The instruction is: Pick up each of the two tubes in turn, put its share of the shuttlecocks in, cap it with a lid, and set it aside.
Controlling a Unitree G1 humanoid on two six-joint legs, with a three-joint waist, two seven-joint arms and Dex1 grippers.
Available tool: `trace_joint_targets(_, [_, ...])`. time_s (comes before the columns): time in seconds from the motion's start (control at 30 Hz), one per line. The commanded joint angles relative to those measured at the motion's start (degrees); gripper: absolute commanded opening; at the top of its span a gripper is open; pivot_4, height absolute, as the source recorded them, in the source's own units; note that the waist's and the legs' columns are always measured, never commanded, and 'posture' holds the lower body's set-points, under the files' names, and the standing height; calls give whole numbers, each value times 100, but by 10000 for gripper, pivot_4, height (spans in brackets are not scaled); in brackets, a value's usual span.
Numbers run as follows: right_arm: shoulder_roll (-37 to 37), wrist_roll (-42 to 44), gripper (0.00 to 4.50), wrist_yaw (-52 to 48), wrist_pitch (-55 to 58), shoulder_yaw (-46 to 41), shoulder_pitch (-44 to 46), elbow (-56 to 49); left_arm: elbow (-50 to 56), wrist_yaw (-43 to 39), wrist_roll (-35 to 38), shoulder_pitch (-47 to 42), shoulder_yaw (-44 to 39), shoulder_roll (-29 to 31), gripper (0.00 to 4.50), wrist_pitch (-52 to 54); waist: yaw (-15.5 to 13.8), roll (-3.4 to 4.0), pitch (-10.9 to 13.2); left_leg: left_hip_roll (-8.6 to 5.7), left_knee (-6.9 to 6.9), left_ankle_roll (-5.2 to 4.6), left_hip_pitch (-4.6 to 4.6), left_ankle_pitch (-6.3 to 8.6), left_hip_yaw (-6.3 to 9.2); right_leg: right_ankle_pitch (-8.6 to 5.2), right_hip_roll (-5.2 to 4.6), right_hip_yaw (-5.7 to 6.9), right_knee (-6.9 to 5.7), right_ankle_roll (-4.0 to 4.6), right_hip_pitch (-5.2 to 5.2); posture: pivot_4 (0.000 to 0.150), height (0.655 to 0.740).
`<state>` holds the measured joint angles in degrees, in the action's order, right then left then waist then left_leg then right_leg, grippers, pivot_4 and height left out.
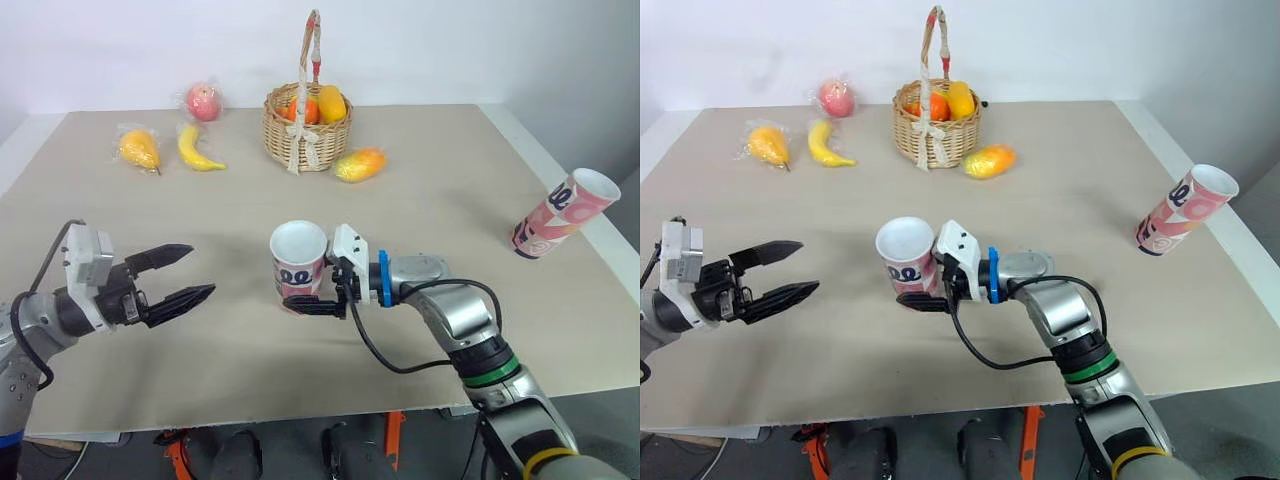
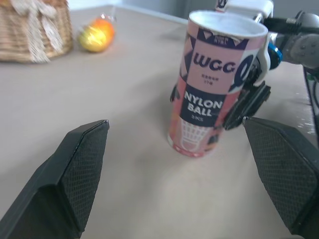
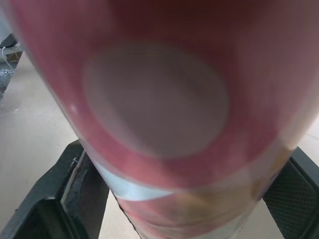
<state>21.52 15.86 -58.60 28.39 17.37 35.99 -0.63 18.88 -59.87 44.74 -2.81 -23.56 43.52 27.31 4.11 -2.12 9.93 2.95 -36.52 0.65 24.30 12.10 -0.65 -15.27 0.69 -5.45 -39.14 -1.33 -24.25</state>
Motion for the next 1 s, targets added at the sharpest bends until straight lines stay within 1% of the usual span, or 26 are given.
trace_joint_targets(0.03, [1,111,36029,-127,-129,-98,72,-89,244,57,16,-45,-91,57,45000,-134,1,0,0,0,0,0,0,0,0,0,1,0,0,0,0,1500,7400])
trace_joint_targets(0.07, [19,128,34297,-146,-127,-117,57,-114,257,54,12,-43,-75,64,45000,-147,1,0,0,1,0,0,0,0,1,0,1,1,0,0,0,1500,7400])
trace_joint_targets(0.13, [56,158,29186,-154,-94,-180,53,-142,260,-7,29,-77,-11,74,45000,-158,1,0,0,1,0,0,0,0,2,0,2,3,-1,1,0,1500,7400])
trace_joint_targets(0.17, [73,166,27687,-137,-72,-220,55,-151,257,-40,34,-112,46,77,45000,-157,1,0,0,2,0,0,0,0,3,1,2,4,-2,1,0,1500,7400])
trace_joint_targets(0.3, [229,280,27687,-94,54,-461,84,-268,158,-152,-68,-491,529,36,45000,-168,-7,0,0,0,-4,1,0,-1,8,1,2,9,-2,1,4,1500,7400])
trace_joint_targets(0.4, [507,329,27687,-68,-30,-845,135,-147,-179,-169,-426,-1202,1258,-193,45000,-266,-102,4,2,-8,-8,18,1,-11,19,4,0,15,-2,-6,12,1500,7400])
trace_joint_targets(0.53, [816,237,27687,443,-188,-1577,424,665,-661,-146,-674,-2280,1978,-773,45000,-312,-168,2,2,-13,-26,22,1,-17,24,18,0,19,-1,-16,25,1500,7400])
trace_joint_targets(0.63, [1212,-3,27687,1300,-482,-2308,624,1667,-932,-195,-573,-2933,2248,-1242,45000,-246,-178,3,2,-20,-35,20,2,-19,23,25,-5,15,0,-25,30,1500,7400])
trace_joint_targets(0.7, [1426,13,27687,1859,-606,-2849,713,2448,-1189,-185,-640,-3275,2381,-1484,45000,-256,-191,3,2,-23,-36,19,3,-18,16,27,-6,4,5,-30,30,1500,7400])
trace_joint_targets(0.87, [1676,-188,27687,2561,-1060,-3260,826,3604,-1737,-180,-878,-3674,2575,-1846,45000,-350,-128,8,1,-24,-18,15,-2,-16,2,25,-4,-17,7,-29,24,1500,7400])
trace_joint_targets(1.0, [1711,-207,27687,2765,-1297,-3377,944,4257,-1978,-341,-1069,-3776,2752,-2004,45000,-429,-81,27,3,-21,-10,15,-10,-16,-19,25,0,-40,5,-29,15,1500,7400])
